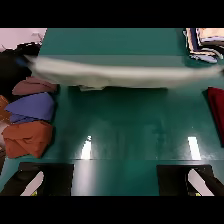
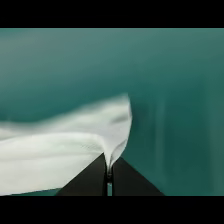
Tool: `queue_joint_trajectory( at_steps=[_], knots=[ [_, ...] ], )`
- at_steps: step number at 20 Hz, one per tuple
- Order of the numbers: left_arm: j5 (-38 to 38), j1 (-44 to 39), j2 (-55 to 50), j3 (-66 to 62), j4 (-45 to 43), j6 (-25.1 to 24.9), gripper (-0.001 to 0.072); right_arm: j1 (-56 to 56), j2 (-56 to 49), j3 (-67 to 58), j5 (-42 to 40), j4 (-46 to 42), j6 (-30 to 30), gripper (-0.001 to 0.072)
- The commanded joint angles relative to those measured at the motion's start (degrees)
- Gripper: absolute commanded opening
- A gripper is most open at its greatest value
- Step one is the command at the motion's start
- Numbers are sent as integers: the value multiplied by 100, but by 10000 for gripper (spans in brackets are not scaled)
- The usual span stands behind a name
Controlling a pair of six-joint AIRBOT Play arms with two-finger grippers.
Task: Fold the shirts.
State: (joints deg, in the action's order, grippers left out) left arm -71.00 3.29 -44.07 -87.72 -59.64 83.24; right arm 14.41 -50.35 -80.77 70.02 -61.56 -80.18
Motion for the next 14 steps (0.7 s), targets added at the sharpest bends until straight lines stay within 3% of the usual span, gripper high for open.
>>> queue_joint_trajectory(
  at_steps=[1, 4, 7, 11, 14],
  knots=[
    [-2, 2, 81, -2238, -103, 310, 21, -42, 492, -1637, -199, -308, -4, 17],
    [378, 2, 81, -3359, -92, 509, 21, 92, 726, -2490, -173, -623, -7, 16],
    [619, 4, 76, -3611, 55, 503, 20, 402, 557, -3169, 144, -603, -11, 16],
    [367, 2, -81, -2822, 46, 479, 21, 378, -116, -3768, 588, -522, -195, 16],
    [-74, 2, -577, -1921, 24, 328, 21, -173, -741, -3375, 765, -514, -201, 15]
  ],
)
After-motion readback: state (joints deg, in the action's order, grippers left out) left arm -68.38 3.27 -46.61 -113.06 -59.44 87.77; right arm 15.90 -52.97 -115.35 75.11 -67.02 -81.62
